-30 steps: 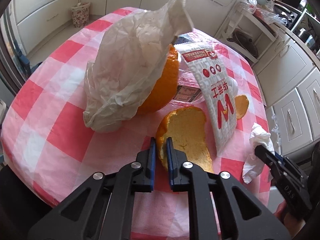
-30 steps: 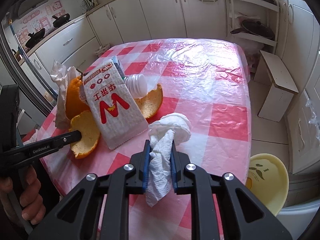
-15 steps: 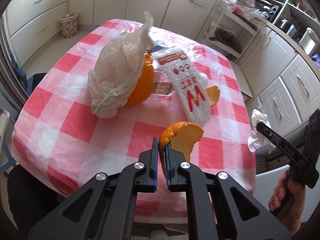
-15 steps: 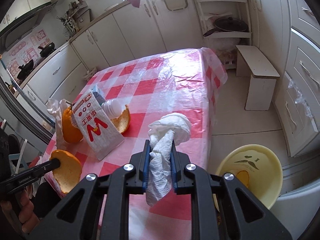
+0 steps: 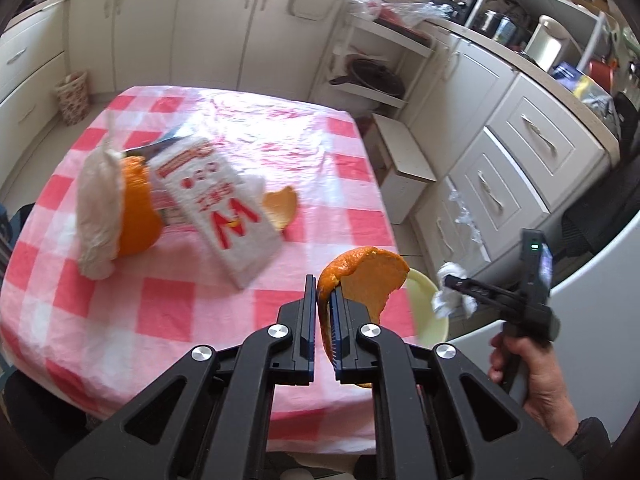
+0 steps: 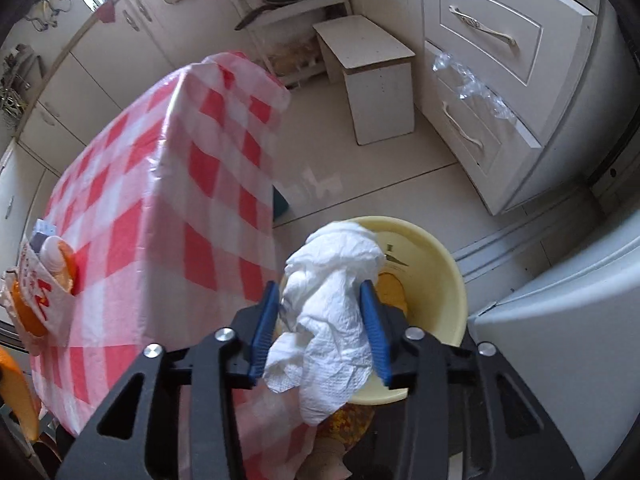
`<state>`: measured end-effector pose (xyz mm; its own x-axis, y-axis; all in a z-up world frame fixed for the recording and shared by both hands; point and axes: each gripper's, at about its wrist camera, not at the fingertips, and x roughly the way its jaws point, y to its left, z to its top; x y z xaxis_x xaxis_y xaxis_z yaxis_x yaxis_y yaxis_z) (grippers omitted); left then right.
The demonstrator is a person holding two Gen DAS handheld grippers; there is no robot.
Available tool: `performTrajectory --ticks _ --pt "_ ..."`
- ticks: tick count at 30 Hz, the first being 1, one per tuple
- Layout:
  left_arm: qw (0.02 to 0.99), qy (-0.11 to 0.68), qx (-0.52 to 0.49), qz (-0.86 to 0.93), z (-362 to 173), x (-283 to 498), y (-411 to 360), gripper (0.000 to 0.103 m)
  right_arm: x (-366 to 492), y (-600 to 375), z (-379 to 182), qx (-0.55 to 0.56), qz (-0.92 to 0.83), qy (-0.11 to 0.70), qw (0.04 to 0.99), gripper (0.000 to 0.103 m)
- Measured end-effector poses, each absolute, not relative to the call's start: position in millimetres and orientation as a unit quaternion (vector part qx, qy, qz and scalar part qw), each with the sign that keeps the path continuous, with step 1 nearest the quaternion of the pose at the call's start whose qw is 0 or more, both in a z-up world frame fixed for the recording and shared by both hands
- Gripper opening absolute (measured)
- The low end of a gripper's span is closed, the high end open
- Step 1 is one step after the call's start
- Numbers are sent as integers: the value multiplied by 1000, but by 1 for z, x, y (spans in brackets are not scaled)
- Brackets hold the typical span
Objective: Collect trash
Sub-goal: 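Carry tissue and peel over the yellow bin and open both grippers, then grasp the white plastic bag with the left gripper while the right grasps the white W milk carton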
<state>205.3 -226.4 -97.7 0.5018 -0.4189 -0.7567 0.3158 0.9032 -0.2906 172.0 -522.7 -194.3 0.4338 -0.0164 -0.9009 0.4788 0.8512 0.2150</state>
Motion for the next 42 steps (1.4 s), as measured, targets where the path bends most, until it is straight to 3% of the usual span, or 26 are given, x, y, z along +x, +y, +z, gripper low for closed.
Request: performTrajectory --ticks 5,9,16,19,23,25,27,34,42 --pt "860 448 -33 -242 -99 207 -273 6 174 -546 -177 236 -178 491 820 47" --pt "850 459 -12 -257 -115 209 -308 6 163 -555 -136 275 -171 405 855 63" --pt "824 499 15 -269 -165 220 -381 6 142 -556 -66 268 -175 278 906 74" --pt "806 521 28 -280 -186 225 -415 7 140 -562 -59 273 -181 260 908 74" --pt "785 550 34 -283 -207 232 -444 18 142 -572 -62 295 -170 261 903 74" --pt "786 547 26 -288 -205 232 -444 26 141 -573 -60 295 -168 257 905 74" --pt "792 536 25 -290 -198 231 -442 40 140 -572 -59 296 -166 251 907 74" --pt "805 523 -1 -280 -170 231 -396 43 144 -561 -57 285 -157 253 911 74" --pt "872 454 1 -184 -124 201 -263 61 154 -534 -59 257 -130 273 918 75"
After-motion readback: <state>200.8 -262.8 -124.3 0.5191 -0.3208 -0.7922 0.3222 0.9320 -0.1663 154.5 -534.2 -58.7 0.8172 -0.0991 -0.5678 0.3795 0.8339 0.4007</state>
